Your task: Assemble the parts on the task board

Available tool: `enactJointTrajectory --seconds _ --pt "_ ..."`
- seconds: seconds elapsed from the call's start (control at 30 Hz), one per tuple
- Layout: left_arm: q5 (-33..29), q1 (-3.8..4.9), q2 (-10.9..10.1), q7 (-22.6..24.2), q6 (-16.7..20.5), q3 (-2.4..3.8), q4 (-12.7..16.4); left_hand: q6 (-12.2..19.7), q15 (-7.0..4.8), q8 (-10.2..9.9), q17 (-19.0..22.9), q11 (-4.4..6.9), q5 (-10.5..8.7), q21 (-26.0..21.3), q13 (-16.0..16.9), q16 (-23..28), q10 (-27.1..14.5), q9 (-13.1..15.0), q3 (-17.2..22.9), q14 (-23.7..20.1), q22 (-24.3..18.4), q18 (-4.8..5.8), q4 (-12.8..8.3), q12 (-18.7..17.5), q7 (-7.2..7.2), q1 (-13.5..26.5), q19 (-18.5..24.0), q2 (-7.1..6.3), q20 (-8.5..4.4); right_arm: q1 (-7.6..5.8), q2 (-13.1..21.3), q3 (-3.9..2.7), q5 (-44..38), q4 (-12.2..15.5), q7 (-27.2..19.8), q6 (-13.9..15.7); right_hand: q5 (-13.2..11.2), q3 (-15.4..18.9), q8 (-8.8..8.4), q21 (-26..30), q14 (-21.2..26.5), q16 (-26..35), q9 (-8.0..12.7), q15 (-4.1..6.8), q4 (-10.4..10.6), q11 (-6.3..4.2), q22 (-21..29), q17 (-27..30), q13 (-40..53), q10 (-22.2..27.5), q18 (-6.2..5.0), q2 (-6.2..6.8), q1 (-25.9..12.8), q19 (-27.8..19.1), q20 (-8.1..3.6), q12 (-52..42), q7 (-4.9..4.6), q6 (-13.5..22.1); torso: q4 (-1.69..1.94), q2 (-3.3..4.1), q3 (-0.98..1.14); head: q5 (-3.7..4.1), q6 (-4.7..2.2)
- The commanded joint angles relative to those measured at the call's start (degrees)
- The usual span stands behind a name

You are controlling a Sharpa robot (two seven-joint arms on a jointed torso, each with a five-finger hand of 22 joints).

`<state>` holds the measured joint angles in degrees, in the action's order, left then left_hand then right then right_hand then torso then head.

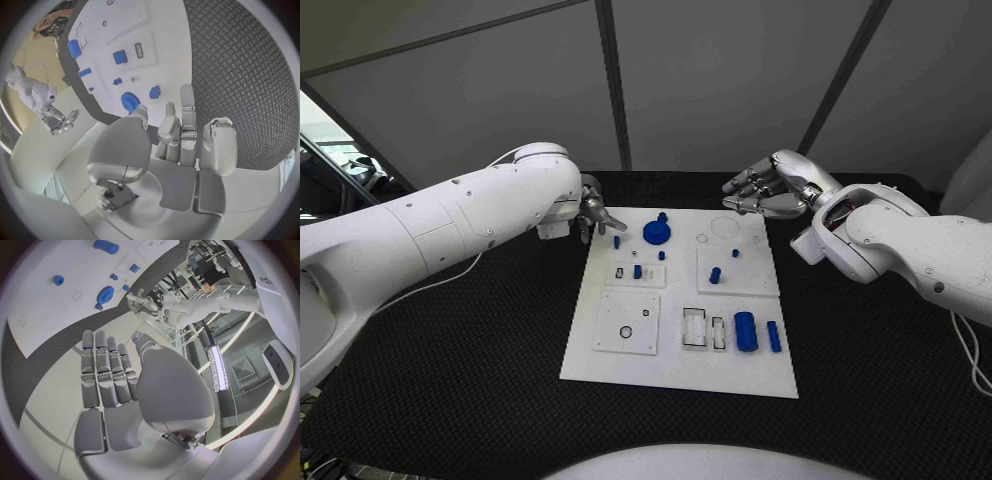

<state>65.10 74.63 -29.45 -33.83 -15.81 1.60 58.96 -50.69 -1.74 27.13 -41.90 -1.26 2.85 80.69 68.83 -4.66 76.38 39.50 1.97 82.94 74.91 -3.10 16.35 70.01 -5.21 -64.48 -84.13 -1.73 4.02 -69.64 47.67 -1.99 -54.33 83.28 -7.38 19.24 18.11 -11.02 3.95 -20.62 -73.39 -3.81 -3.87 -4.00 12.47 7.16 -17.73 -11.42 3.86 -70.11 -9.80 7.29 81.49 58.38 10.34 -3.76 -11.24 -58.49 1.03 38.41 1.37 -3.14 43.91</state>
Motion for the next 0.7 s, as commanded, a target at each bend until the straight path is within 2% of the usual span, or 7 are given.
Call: enactJointTrajectory --seconds 0.03,0.23,0.7 --pt "-0.26 -0.10 0.61 1.97 -1.69 -0.08 -0.72 -0.42 0.31 -0.23 -0.06 -0.12 -0.11 0.27 0.00 0.36 0.34 -0.08 -0.31 0.17 4.83 0.42 -0.08 0.38 -0.12 -0.56 -0.76 -0.08 0.38 -0.11 -0.17 -0.05 -0.09 -0.03 -0.41 -0.05 0.19 0.33 -0.02 0.34 -0.01 0.21 0.01 -0.31 -0.10 0.06 0.05 0.07 -0.05 0.26 -0.61 -0.08 -0.33 0.31 0.08 0.00 0.06 0.27 0.00 -0.10 -0.04 0.02 0.08" --pt "-0.27 -0.32 1.23 2.63 -2.23 -0.18 -1.30 -0.60 0.32 -0.33 -0.07 -0.12 -0.11 0.36 0.07 0.37 0.37 -0.33 -0.41 0.18 4.95 0.45 -0.08 0.49 -0.12 -0.94 -0.81 0.31 0.39 -0.11 -0.30 -0.05 -0.09 -0.14 -0.37 -0.11 0.25 0.36 -0.03 0.38 -0.01 0.21 0.01 -0.31 -0.10 0.08 0.08 0.09 -0.06 0.29 -0.61 -0.06 -0.36 0.33 0.09 0.01 0.05 0.30 -0.05 -0.04 0.06 -0.02 0.02" --pt "-0.43 -0.67 2.11 3.62 -3.94 -0.41 -1.92 -1.49 0.25 -0.48 -0.11 0.02 -0.10 0.49 0.03 0.39 0.37 -1.18 -0.38 0.21 5.21 0.49 -0.60 0.65 0.05 -3.35 -0.90 2.03 0.36 -0.11 -0.52 -0.05 -0.09 -0.31 -0.29 -0.29 0.25 0.36 -0.03 0.38 -0.01 0.21 0.01 -0.31 -0.10 0.08 0.08 0.09 -0.06 0.29 -0.61 -0.06 -0.36 0.33 0.09 0.01 0.05 0.30 -0.05 -0.05 0.09 0.00 0.23"
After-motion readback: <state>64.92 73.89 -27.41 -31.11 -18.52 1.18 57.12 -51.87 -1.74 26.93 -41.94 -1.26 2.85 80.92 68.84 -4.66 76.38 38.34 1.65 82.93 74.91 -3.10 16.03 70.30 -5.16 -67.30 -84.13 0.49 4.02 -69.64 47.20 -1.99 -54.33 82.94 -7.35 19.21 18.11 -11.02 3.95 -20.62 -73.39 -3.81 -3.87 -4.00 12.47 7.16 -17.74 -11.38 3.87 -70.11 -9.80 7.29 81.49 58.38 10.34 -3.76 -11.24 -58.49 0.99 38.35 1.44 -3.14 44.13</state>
